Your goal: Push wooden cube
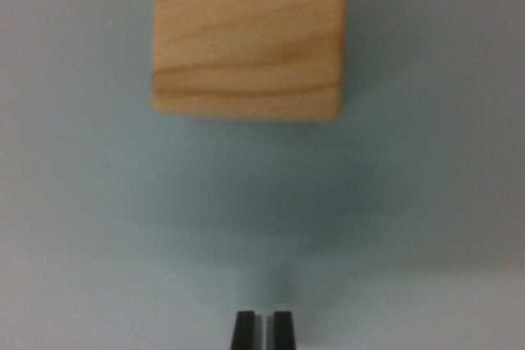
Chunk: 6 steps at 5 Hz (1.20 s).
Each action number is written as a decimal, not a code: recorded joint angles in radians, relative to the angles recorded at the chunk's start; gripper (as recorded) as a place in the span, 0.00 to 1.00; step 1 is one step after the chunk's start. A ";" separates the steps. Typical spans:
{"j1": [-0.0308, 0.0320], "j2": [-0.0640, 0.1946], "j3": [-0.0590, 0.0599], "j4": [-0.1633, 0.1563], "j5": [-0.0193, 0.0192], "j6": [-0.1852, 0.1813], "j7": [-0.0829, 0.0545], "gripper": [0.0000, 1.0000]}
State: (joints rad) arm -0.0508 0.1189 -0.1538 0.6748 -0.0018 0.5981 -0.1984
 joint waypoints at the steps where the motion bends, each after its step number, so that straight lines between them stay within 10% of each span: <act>1: 0.0002 0.012 0.001 0.018 0.0017 0.006 0.000 1.00; 6: 0.0008 0.048 0.005 0.073 0.0070 0.025 0.002 1.00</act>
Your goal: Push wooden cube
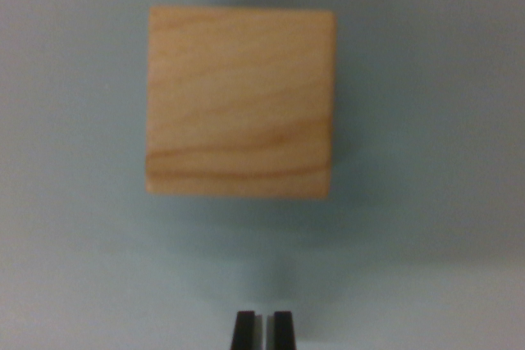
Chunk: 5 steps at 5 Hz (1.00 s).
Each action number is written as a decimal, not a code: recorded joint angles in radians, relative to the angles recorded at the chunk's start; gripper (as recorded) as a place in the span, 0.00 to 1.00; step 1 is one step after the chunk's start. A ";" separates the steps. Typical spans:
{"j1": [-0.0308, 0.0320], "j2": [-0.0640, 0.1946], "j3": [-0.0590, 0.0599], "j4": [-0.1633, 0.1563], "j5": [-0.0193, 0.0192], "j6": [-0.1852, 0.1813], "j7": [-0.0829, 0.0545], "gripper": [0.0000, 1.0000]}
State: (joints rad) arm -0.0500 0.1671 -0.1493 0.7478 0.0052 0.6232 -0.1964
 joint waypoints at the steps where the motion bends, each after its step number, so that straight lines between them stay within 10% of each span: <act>1: 0.0004 0.024 0.002 0.036 0.0035 0.012 0.001 1.00; 5: 0.0013 0.078 0.007 0.118 0.0114 0.041 0.003 1.00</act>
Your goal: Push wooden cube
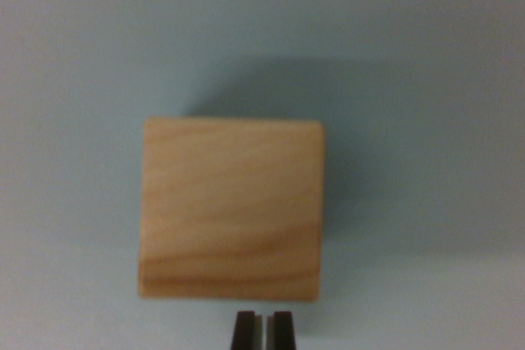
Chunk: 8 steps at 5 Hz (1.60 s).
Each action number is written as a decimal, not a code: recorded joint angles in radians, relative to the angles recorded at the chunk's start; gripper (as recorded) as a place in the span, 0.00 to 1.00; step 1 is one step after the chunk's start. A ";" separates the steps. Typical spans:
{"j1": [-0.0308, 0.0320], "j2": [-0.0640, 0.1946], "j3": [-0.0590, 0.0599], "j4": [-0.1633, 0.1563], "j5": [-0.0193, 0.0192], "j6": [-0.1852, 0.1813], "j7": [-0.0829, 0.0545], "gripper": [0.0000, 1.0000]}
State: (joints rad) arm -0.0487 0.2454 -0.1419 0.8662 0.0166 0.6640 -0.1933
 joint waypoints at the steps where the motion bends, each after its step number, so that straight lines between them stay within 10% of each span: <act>1: 0.0000 0.000 0.000 0.000 0.0000 0.000 0.000 1.00; 8: 0.0020 0.124 0.012 0.187 0.0180 0.064 0.005 1.00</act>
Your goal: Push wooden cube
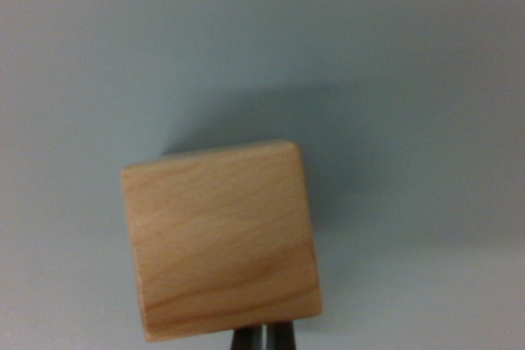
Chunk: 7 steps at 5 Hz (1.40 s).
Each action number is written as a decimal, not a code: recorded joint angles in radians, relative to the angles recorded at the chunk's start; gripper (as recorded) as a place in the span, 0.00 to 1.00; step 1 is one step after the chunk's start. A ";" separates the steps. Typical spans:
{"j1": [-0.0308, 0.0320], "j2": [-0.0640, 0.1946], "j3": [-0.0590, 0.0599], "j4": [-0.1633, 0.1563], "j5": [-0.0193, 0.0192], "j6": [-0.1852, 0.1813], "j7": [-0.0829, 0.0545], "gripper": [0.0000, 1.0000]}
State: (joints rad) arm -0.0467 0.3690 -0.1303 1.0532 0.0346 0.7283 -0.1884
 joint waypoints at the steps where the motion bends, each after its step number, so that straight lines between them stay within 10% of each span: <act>1: 0.0000 0.000 0.000 0.000 0.0000 0.000 0.000 1.00; 7: 0.0013 0.083 0.008 0.125 0.0121 0.043 0.003 1.00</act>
State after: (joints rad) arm -0.0453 0.4520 -0.1224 1.1786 0.0467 0.7715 -0.1851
